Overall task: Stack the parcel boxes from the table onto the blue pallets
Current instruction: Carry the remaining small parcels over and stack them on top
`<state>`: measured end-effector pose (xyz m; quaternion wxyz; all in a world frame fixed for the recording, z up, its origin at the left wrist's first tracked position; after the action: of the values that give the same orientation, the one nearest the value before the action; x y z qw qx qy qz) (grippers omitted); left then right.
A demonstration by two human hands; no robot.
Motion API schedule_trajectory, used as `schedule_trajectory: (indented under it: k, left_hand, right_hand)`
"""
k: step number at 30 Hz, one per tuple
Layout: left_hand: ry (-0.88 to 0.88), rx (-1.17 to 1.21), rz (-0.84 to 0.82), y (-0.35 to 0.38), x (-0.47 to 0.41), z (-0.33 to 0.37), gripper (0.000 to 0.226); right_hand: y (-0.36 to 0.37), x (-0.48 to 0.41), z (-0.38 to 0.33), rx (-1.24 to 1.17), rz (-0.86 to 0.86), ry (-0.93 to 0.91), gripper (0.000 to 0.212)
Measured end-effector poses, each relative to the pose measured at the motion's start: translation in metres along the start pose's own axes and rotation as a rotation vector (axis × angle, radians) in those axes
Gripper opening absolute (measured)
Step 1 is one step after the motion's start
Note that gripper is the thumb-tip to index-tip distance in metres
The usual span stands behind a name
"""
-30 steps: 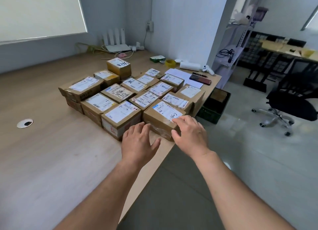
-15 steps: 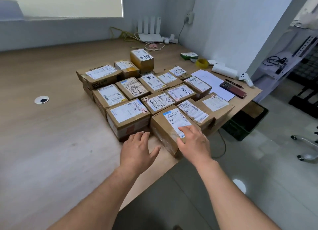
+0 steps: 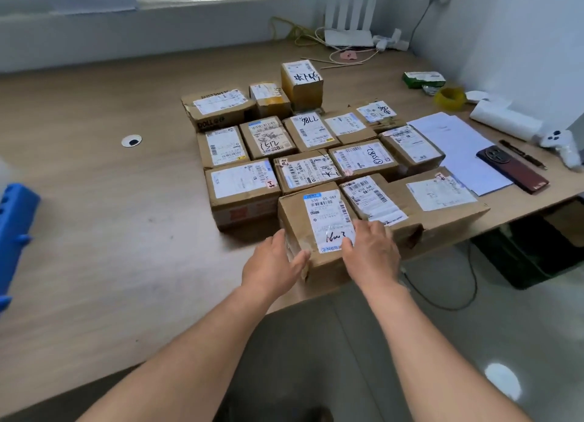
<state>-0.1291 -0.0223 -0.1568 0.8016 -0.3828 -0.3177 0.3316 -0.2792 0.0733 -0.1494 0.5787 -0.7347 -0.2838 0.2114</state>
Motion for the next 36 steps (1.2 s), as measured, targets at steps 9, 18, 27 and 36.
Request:
schedule_trajectory:
  k: [9,18,27,36]
  left_hand:
    - [-0.175,0.252,0.1,0.004,0.016,-0.019,0.055]
    - [-0.235,0.604,0.028,0.021,0.034,-0.034,0.076]
    - [-0.188,0.753,0.132,0.021,0.069,-0.053,0.077]
    - [-0.091,0.781,0.293,-0.036,0.098,-0.086,0.076]
  right_hand:
    - [0.026,0.0,-0.008,-0.345,-0.174,-0.094,0.052]
    - [0.062,0.006,0.009,-0.894,-0.506,-0.012,0.087]
    - [0.056,0.033,-0.005,-1.044,-0.663,-0.249,0.091]
    - [0.025,0.05,-0.059,-1.056,-0.638,-0.435,0.089]
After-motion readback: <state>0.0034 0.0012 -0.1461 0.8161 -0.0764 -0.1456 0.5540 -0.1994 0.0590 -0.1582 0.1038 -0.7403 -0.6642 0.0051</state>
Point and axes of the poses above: each hand's wrist, its own x-axis away from the middle knuckle, its own y-axis out of the palm, z = x × y, the point moved 7 cm from there along -x, towards the middle knuckle, and after that the axes turned 1 degree about x, right-handed, at the moved point
